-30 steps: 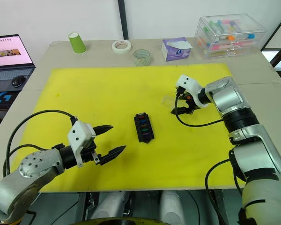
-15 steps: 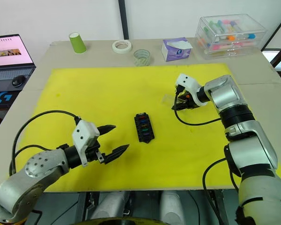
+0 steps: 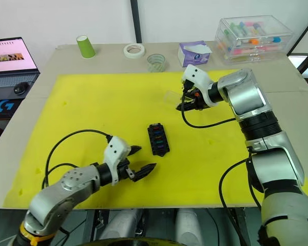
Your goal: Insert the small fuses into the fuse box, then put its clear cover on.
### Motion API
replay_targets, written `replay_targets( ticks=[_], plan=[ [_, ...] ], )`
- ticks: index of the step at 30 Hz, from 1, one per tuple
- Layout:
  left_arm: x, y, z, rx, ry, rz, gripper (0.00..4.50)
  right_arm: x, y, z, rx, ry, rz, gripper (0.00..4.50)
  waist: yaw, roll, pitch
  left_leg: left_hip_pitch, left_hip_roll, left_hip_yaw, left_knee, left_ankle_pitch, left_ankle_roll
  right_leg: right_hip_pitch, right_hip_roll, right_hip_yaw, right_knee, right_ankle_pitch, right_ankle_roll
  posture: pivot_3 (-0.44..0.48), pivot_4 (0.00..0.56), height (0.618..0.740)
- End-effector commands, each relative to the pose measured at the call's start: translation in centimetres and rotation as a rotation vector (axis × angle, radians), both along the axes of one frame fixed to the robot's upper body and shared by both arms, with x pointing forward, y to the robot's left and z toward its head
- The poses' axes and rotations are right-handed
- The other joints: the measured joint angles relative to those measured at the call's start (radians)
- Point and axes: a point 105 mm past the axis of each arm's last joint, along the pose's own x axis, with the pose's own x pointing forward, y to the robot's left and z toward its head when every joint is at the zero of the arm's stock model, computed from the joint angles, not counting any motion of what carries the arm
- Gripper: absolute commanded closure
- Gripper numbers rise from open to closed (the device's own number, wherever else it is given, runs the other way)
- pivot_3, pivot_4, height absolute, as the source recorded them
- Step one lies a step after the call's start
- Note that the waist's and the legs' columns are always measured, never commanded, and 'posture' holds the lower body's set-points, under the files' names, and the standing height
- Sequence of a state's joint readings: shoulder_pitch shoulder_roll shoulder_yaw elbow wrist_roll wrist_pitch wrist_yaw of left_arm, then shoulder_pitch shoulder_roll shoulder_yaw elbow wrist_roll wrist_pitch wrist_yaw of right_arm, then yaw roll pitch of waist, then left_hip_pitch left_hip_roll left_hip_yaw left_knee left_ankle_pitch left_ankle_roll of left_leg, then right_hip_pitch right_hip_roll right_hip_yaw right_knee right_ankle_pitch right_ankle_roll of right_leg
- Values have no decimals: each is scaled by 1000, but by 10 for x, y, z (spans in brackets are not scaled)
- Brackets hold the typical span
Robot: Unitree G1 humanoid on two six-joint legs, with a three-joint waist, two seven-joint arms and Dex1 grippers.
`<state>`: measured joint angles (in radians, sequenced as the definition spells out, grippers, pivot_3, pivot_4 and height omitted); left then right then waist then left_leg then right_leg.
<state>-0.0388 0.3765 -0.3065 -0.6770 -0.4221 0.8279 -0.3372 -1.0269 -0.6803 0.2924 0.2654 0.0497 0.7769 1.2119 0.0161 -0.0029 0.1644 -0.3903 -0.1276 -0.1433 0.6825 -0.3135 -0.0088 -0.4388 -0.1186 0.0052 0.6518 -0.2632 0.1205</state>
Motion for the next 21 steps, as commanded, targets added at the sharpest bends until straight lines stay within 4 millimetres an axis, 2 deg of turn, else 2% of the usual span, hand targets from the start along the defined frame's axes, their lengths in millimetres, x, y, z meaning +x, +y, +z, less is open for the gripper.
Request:
replay_targets(
  ticks=[1, 10, 17, 21],
  plan=[
    [3, -5, -2, 22, -17, 28, 0, -3, 7, 30, 41, -89, 12, 2621, -3, 0, 0, 0, 0, 0, 0, 0, 0, 0, 0, 0, 0, 0, 0, 0, 150, 740],
    [13, -23, -13, 36, -11, 147, 0, -14, 10, 47, 58, -126, 11, 2621, 0, 0, 0, 0, 0, 0, 0, 0, 0, 0, 0, 1, 0, 0, 0, 0, 150, 740],
    [21, -46, -19, 30, -3, 227, 0, -20, 10, 55, 54, -141, 11, 2621, 4, 0, 0, 0, 0, 0, 1, 0, 0, 0, 0, 1, 0, 0, 1, 0, 150, 740],
    [27, -61, -20, 30, -12, 290, 0, -21, 10, 55, 51, -145, 10, 2621, 26, 0, 0, 0, -1, 1, 1, 0, 0, 1, 0, 1, 0, 2, 1, 0, 150, 740]
  ],
)
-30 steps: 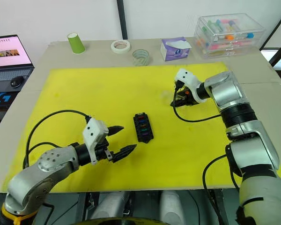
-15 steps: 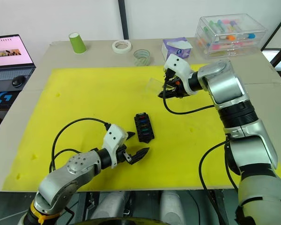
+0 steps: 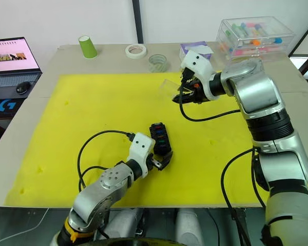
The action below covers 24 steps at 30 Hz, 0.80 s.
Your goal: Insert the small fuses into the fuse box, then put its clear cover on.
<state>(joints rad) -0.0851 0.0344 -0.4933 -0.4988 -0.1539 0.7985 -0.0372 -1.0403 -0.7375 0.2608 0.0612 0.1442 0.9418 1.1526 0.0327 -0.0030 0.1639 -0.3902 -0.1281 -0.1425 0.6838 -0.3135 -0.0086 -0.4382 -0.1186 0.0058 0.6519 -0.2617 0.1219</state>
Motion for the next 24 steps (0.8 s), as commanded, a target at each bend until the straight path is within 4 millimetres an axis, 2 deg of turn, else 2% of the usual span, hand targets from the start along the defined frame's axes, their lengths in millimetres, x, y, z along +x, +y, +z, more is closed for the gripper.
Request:
replay_targets(
  ticks=[1, 4, 12, 15, 19, 24],
  plan=[
    [3, -14, -10, 49, 3, 48, 0, -5, 3, 23, 9, -82, 18, 2621, 12, 0, 0, 0, -1, 0, 0, 0, 0, 0, 0, 0, 0, 1, 1, 0, 150, 740],
    [6, -19, -14, 63, 1, 82, 0, -7, 4, 22, 5, -82, 22, 2621, 18, 0, 0, 0, -1, 0, 1, 0, 0, 1, 0, 0, -1, 2, 2, 0, 150, 740],
    [20, -10, -17, 67, -25, 182, 0, -6, 4, 21, -8, -93, 19, 2621, 18, 0, 0, 1, -1, 0, 1, 0, 0, 2, 0, 1, -1, 2, 2, 0, 150, 740],
    [23, -5, -16, 50, -27, 217, 574, -7, 5, 19, -9, -91, 26, 2621, 14, 0, 0, 1, -1, 0, 1, 0, 0, 2, 0, 1, -1, 2, 1, 0, 150, 740],
    [24, 6, -14, 42, -26, 238, 1765, -6, 7, 19, -7, -93, 31, 2621, 7, 0, 0, 1, 0, 0, 1, 0, 0, 1, 0, 1, -1, 2, 1, 0, 150, 740],
    [21, 27, -12, 52, -26, 193, 1765, -6, 8, 19, -2, -99, 35, 2621, 3, 0, 0, 1, 0, 2, 0, 0, 0, 0, 1, 1, -1, 2, 1, 0, 150, 740]
  ],
)
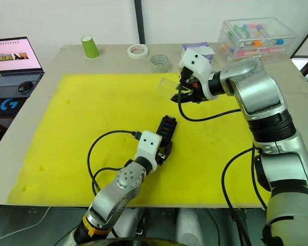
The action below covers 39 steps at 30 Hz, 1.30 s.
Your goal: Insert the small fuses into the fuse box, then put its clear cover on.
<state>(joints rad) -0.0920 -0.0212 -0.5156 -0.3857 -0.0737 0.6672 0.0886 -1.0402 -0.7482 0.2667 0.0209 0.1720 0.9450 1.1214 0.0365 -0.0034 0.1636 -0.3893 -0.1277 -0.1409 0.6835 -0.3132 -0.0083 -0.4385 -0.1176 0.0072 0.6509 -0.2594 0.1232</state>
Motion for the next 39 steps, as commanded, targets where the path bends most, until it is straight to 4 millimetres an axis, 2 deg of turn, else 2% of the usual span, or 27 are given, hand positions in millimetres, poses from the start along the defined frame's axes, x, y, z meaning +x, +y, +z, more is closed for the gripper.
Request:
replay_targets(
  ticks=[1, 6, 9, 13, 18, 22, 28, 32, 36, 38, 39],
  plan=[
    [6, 33, -7, 40, 31, 35, 1765, -2, 4, 14, 2, -68, 24, 2621, -1, 0, 0, 0, 0, 0, 0, 0, 0, -1, 0, 1, 0, 0, 0, 0, 150, 740],
    [2, 42, 1, 22, 38, -139, 1765, -1, 4, 13, 5, -79, 24, 2621, -17, 0, 0, 0, 1, 2, -1, 0, 0, -2, 1, 2, 0, 0, 0, 0, 150, 740],
    [-16, 47, 7, 53, 16, -424, 1765, -2, 4, 13, 6, -86, 31, 2621, -29, 0, 0, 0, 1, 2, -3, 0, 0, -3, 2, 3, 0, 0, 0, 0, 150, 740],
    [-34, 69, 3, 136, 64, -724, 1765, -17, 4, 11, 3, -79, 101, 2621, -31, 1, 0, -1, 3, 2, -4, 0, 0, -4, 3, 4, -1, -1, -1, 0, 150, 740],
    [-29, 89, -2, 233, 61, -936, 1765, -31, 1, 7, -3, -64, 138, 2621, -25, 1, 0, -1, 1, 2, -3, 0, 0, -3, 1, 4, -2, 0, -1, 0, 150, 740],
    [-12, 89, -3, 261, 33, -1005, 1765, -34, -4, 5, -10, -72, 118, 2621, -23, 1, 0, -1, 1, 2, -3, 0, 0, -3, 1, 3, -2, 0, -1, 0, 150, 740],
    [3, 71, -2, 251, -22, -1095, 1765, -41, -11, 1, -24, -80, 85, 2621, -16, 1, 0, -2, 0, 1, -1, -1, 1, -2, 0, 2, -2, 0, 0, 0, 150, 740],
    [3, 61, -3, 246, -45, -1163, 1765, -49, -16, -3, -26, -56, 74, 2621, 6, 1, 0, -1, -1, 1, 1, 0, 1, -1, -1, 1, -2, 1, 1, 0, 150, 740],
    [6, 63, -7, 274, -42, -1177, 1765, -60, -17, -9, -31, -18, 84, 2621, 7, 1, 0, -2, -2, 1, 1, -1, 1, 0, -1, 1, -2, 1, 1, 0, 150, 740],
    [8, 65, -7, 270, -35, -1170, 1059, -65, -14, -11, -24, 1, 102, 2621, 6, 1, 0, -1, -1, 1, 1, -1, 1, 0, -1, 1, -2, 1, 1, 0, 150, 740],
    [9, 66, -7, 278, -29, -1160, 859, -67, -12, -13, -21, 8, 111, 2621, 5, 1, 0, -1, -1, 1, 1, -1, 1, 0, -1, 1, -2, 1, 1, 0, 150, 740]
  ],
)
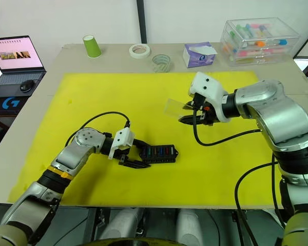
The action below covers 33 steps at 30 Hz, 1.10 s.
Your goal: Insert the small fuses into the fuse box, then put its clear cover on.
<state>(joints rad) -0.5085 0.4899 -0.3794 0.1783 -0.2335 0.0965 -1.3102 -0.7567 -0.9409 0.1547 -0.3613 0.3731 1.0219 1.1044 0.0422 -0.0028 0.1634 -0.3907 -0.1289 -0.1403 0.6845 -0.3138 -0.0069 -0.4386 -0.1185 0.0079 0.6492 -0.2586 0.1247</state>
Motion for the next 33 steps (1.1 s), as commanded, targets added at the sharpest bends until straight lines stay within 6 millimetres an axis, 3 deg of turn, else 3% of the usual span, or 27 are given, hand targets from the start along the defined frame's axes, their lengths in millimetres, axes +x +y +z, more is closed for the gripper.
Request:
replay_targets(
  ticks=[1, 3, 16, 19, 22, 33],
  plan=[
    [2, 2, -8, 49, 9, 19, 545, -10, 6, 12, 15, -38, 37, 2621, -1, 0, 0, 0, 0, 0, 0, 0, 0, 0, 0, 0, 0, 0, 0, 0, 150, 740],
    [6, 5, -7, 50, -19, 54, 21, -13, 11, 8, 11, -21, 64, 2621, 0, 0, 0, 0, 0, 0, 0, 0, 0, 0, 0, 0, 0, 0, 0, 0, 150, 740],
    [-1, 1, -5, -58, -24, 257, 21, -16, 24, -3, 6, 4, 131, 2621, -2, 0, 0, 0, 0, 0, 0, 0, 0, 0, 0, 0, 0, 0, 0, 0, 150, 740],
    [-5, 4, -7, -47, -27, 254, 643, -16, 25, -2, 5, -1, 137, 2621, -3, 0, 0, 0, 0, 0, 0, 0, 0, 0, 0, 0, 0, 0, 0, 0, 150, 740],
    [-12, 7, -8, -34, -15, 219, 1648, -16, 25, -2, 7, 5, 143, 2621, -4, 0, 0, 0, 0, 0, 0, 0, 0, -1, 0, 0, 0, 0, 0, 0, 150, 740],
    [1, 9, -5, -20, -49, 189, 1729, -35, 45, -16, -41, 89, 277, 2621, -6, 0, 0, 0, 1, 1, -1, 0, 0, -1, 1, 1, 0, 0, 0, 0, 150, 740]
  ],
)
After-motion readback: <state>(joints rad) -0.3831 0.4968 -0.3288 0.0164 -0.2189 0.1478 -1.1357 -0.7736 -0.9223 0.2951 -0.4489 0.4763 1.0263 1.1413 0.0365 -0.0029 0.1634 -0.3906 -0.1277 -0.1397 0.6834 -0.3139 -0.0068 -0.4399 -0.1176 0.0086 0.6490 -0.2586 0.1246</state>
